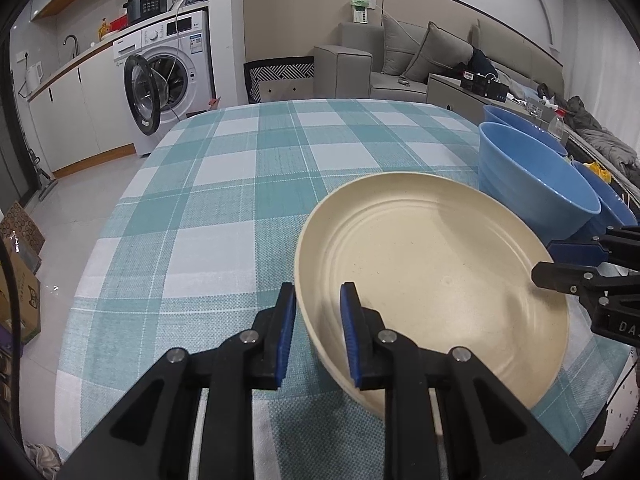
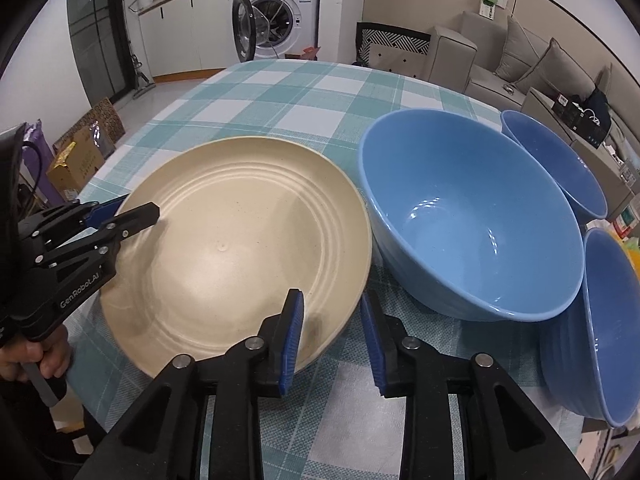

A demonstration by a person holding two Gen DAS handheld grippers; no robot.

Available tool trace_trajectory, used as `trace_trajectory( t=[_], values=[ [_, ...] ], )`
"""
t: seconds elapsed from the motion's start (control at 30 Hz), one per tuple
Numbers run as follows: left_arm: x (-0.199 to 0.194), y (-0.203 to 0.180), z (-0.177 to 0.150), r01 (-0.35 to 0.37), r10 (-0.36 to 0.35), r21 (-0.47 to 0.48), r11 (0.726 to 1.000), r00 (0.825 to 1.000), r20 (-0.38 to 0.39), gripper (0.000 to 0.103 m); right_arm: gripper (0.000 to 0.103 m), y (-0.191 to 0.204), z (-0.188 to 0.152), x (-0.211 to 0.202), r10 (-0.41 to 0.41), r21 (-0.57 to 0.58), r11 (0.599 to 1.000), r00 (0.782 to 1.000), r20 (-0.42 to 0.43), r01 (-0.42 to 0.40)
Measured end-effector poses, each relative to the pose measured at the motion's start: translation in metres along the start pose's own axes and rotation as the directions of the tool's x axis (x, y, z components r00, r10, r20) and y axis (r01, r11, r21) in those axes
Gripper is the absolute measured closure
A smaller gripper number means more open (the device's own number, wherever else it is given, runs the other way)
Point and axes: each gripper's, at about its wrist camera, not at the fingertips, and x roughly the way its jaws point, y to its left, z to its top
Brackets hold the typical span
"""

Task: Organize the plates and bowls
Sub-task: 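Open the left tool on its plate while the right tool releases its plate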

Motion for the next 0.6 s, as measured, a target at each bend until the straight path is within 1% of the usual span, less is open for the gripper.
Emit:
trace_trajectory(
  t=[0.07, 0.1, 0.13, 0.17, 0.23, 0.27, 0.33, 0.37, 0.4, 0.43, 0.47, 0.5, 0.53, 0.57, 0.6],
  values=[
    [-0.005, 0.0, 0.002, 0.002, -0.002, -0.001, 1.0, 1.0, 0.008, 0.072, 0.067, 0.001, 0.0, -0.008, 0.028, -0.007, 1.0, 0.999, 0.024, -0.028],
    [-0.008, 0.0, 0.003, 0.004, -0.004, -0.002, 1.0, 1.0, 0.013, 0.065, 0.064, 0.001, 0.001, -0.014, 0.04, -0.01, 0.999, 0.998, 0.039, -0.039],
    [-0.011, -0.001, 0.004, 0.005, -0.005, -0.002, 1.0, 1.0, 0.019, 0.058, 0.055, 0.001, 0.001, -0.018, 0.052, -0.012, 0.999, 0.997, 0.054, -0.051],
    [-0.015, -0.001, 0.005, 0.009, -0.009, -0.002, 1.0, 1.0, 0.023, 0.055, 0.05, 0.0, 0.002, -0.024, 0.067, -0.012, 0.998, 0.995, 0.073, -0.067],
    [-0.022, -0.004, 0.008, 0.021, -0.021, 0.003, 1.0, 0.999, 0.029, 0.051, 0.038, 0.0, 0.003, -0.033, 0.091, -0.014, 0.996, 0.991, 0.1, -0.09],
    [-0.024, -0.005, 0.01, 0.035, -0.035, 0.006, 0.999, 0.999, 0.025, 0.051, 0.035, 0.0, 0.003, -0.038, 0.097, -0.017, 0.995, 0.989, 0.115, -0.095],
    [-0.031, -0.008, 0.012, 0.067, -0.067, 0.011, 0.998, 0.998, 0.021, 0.049, 0.024, -0.001, 0.004, -0.047, 0.09, -0.023, 0.996, 0.986, 0.141, -0.088],
    [-0.034, -0.009, 0.013, 0.079, -0.079, 0.01, 0.997, 0.997, 0.024, 0.046, 0.02, -0.002, 0.004, -0.051, 0.082, -0.023, 0.997, 0.985, 0.153, -0.08],
    [-0.038, -0.011, 0.014, 0.085, -0.085, 0.009, 0.996, 0.996, 0.026, 0.028, 0.018, -0.003, 0.005, -0.056, 0.077, -0.021, 0.997, 0.983, 0.166, -0.074],
    [-0.042, -0.012, 0.015, 0.093, -0.093, 0.005, 0.996, 0.995, 0.034, 0.008, 0.017, -0.005, 0.005, -0.059, 0.077, -0.018, 0.997, 0.982, 0.175, -0.075],
    [-0.046, -0.013, 0.016, 0.097, -0.097, 0.002, 0.995, 0.994, 0.048, 0.001, 0.017, -0.007, 0.006, -0.062, 0.082, -0.015, 0.997, 0.98, 0.18, -0.081],
    [-0.05, -0.014, 0.017, 0.106, -0.106, 0.001, 0.994, 0.992, 0.067, 0.0, 0.014, -0.01, 0.007, -0.066, 0.085, -0.012, 0.996, 0.979, 0.186, -0.084],
    [-0.053, -0.016, 0.019, 0.113, -0.113, 0.004, 0.994, 0.991, 0.075, 0.0, 0.01, -0.012, 0.007, -0.069, 0.084, -0.005, 0.996, 0.977, 0.195, -0.085],
    [-0.056, -0.018, 0.021, 0.117, -0.118, 0.008, 0.993, 0.99, 0.076, 0.0, 0.007, -0.016, 0.007, -0.072, 0.079, 0.007, 0.997, 0.976, 0.204, -0.082],
    [-0.058, -0.02, 0.024, 0.118, -0.118, 0.012, 0.993, 0.99, 0.078, 0.0, 0.001, -0.02, 0.008, -0.075, 0.074, 0.021, 0.997, 0.976, 0.205, -0.08]
  ],
)
